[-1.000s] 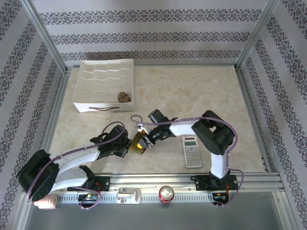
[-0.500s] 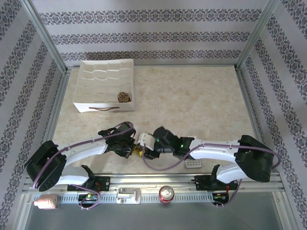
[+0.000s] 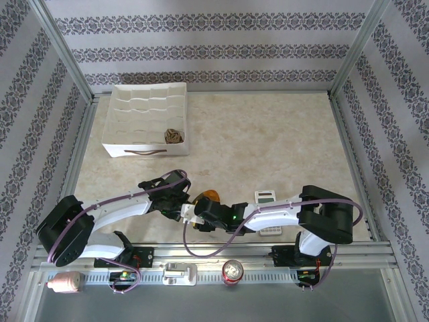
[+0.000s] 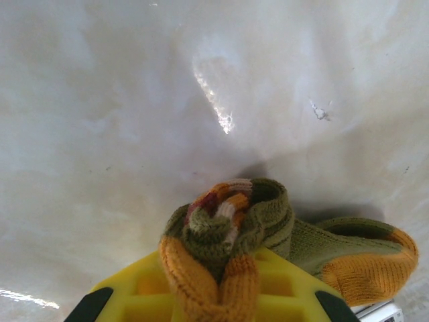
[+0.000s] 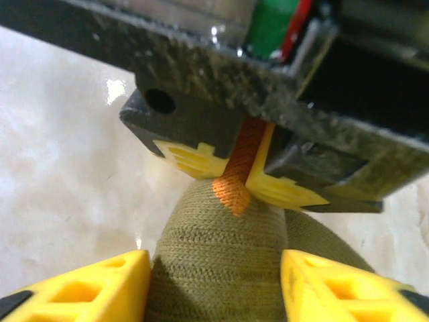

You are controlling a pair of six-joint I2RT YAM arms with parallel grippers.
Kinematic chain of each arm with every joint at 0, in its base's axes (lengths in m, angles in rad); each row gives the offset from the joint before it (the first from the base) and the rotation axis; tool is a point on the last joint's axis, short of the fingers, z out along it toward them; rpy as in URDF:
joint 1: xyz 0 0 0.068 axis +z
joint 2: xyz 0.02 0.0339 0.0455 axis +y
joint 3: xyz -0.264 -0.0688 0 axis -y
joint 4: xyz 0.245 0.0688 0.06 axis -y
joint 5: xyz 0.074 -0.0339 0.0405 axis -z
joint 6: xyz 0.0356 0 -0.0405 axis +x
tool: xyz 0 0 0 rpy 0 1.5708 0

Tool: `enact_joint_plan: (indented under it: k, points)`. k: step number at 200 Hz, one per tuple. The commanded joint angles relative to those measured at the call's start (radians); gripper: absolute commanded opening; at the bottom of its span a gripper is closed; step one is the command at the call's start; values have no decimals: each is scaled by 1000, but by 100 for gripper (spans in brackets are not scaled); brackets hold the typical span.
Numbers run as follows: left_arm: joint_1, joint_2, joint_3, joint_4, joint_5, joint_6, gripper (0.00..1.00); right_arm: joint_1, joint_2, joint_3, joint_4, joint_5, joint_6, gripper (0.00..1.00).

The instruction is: Roll the socks

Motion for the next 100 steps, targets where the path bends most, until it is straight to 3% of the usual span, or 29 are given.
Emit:
enact_joint_plan:
  k: [1, 25, 57, 62, 73, 85, 100]
  points:
    - [-10, 14, -12, -147, -13, 17, 0, 7, 46, 31, -59, 65, 10, 40]
    - [-10, -5, -15, -127, -22, 23, 0, 2, 88, 62, -115, 97, 36, 30]
    - [-5, -39, -27, -68, -21, 34, 0, 0, 127, 84, -218, 112, 100, 0]
    - [-3, -46, -30, -57, -22, 35, 0, 1, 122, 76, -220, 105, 110, 0]
    - [2, -65, -39, -35, -22, 43, 12, 2, 105, 51, -212, 86, 129, 0]
    - [10, -85, -47, -18, -25, 51, 35, 1, 79, 6, -185, 63, 159, 0]
    - [27, -110, -59, 13, -29, 75, 53, -2, 43, -60, -127, 12, 182, 0]
